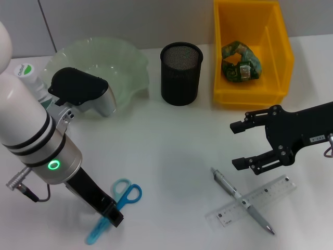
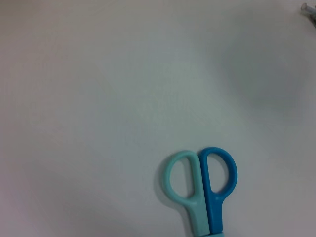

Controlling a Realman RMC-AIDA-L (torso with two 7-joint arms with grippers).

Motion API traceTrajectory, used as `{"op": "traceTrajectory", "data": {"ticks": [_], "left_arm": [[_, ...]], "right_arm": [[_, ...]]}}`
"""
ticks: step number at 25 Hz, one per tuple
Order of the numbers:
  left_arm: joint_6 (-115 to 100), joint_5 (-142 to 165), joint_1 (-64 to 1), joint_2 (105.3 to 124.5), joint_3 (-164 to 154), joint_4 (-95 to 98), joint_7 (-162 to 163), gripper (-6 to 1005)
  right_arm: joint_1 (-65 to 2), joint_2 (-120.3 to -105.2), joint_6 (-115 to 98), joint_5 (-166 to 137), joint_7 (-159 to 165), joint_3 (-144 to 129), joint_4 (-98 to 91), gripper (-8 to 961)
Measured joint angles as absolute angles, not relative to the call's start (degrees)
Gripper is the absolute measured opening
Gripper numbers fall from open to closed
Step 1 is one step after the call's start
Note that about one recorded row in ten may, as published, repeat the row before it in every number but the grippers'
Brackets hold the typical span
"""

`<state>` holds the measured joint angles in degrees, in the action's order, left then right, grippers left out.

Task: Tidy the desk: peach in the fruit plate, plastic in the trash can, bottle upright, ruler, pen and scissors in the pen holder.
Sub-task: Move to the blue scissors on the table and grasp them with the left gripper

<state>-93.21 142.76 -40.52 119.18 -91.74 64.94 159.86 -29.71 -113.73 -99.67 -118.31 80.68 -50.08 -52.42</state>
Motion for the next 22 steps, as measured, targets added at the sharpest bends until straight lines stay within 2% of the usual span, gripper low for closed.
{"op": "traceTrajectory", "data": {"ticks": [22], "left_arm": [[-96.33,145.0,-42.67,119.18,-92.51,64.29,160.67,540]], "right_arm": [[-29.62,-114.0,-98.96,-118.38,80.41,-50.0,-52.34,827]]}}
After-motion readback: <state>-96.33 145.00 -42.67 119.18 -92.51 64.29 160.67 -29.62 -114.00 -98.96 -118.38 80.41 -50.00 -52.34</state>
